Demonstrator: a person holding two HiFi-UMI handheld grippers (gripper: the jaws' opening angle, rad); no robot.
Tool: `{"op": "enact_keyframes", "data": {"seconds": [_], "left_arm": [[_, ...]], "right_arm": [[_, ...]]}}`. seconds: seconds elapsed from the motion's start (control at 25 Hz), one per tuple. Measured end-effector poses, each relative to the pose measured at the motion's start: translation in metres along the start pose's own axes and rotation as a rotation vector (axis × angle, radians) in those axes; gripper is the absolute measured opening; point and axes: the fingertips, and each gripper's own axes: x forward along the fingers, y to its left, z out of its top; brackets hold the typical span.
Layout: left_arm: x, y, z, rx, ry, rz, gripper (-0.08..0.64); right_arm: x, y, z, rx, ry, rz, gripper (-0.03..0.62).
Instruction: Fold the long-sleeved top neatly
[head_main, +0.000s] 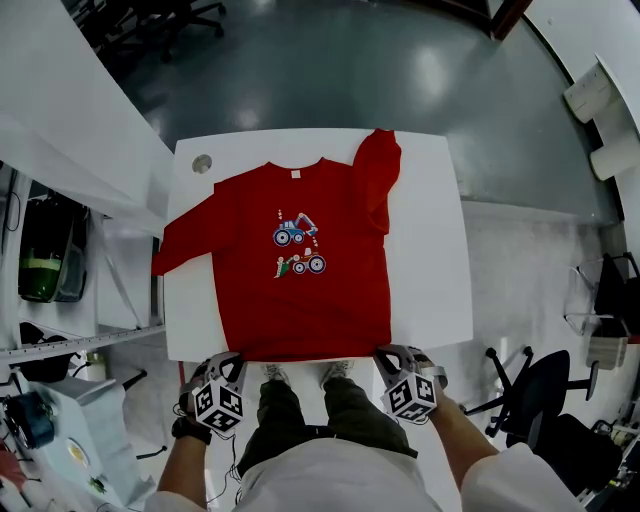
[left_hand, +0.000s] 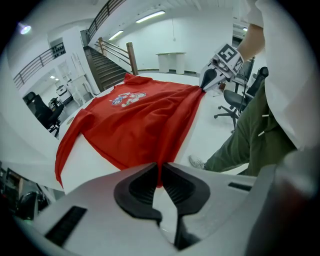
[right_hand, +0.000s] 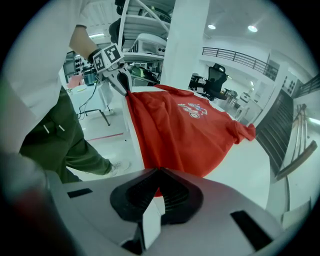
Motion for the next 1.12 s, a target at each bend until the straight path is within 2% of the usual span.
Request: {"op": "enact_keyframes", "data": {"seconds": [0.24,0.72,1.12], "left_arm": [[-0.001,-0.001,-0.005,-0.011,0.0,-0.003,0.034],[0.0,-0.002,-0.012,-0.086,-0.021,-0.017,0.035],[-0.001,-0.002,-0.013,-0.109,-0.028,-0.024,0.041]], "right_arm": [[-0.001,0.005,-0.002,-0.012,0.007,0.006,0.023],[0.001,0.01,-0.002,-0.071,0.023,0.022,0.023],[0.002,0.013,-0.003,-0.103,0.031,0.038,0.035]]}}
